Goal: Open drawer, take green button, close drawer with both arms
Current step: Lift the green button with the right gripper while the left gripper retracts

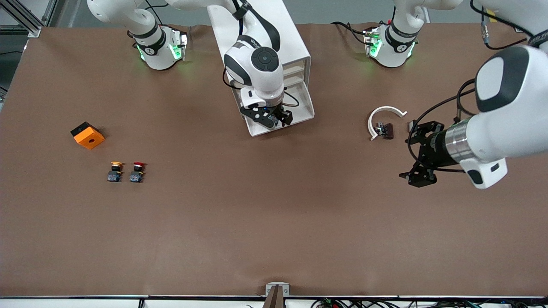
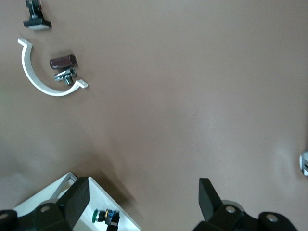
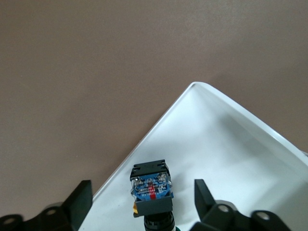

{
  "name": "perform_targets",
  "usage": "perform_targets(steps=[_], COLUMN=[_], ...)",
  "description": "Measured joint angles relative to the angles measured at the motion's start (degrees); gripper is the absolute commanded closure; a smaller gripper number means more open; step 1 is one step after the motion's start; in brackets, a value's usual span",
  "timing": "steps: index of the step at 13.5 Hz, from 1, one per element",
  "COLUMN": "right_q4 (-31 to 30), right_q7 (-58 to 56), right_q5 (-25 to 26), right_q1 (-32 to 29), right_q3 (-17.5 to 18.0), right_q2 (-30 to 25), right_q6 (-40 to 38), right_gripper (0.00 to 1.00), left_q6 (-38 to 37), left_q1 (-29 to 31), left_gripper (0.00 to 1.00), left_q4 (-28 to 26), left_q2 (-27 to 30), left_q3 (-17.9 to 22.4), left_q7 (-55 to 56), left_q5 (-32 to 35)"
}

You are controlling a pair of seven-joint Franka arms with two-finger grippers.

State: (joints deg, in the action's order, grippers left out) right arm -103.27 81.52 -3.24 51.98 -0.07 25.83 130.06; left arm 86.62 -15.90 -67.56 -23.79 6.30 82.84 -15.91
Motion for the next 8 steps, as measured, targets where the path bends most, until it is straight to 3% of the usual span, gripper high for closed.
perform_targets(steps=[3,8], right_q4=[0.07,0.06], right_q7=[0.03,0.04], right_q5=[0.0,0.03], right_q1=[0.11,1.0], right_q3=[-0.01,-0.01], right_q2=[0.03,0.57], right_q6=[-0.01,-0.04], right_gripper=[0.18,0.18], left_q6=[-2.4,-4.15], left_q1=[-0.06,-0.16], left_gripper=[0.0,0.0], left_q4=[-0.11,-0.95], left_q2=[3.42,5.64], left_q3=[-0.72,-5.67], left_q7=[-7.71,-19.48], left_q5=[4.1,12.73])
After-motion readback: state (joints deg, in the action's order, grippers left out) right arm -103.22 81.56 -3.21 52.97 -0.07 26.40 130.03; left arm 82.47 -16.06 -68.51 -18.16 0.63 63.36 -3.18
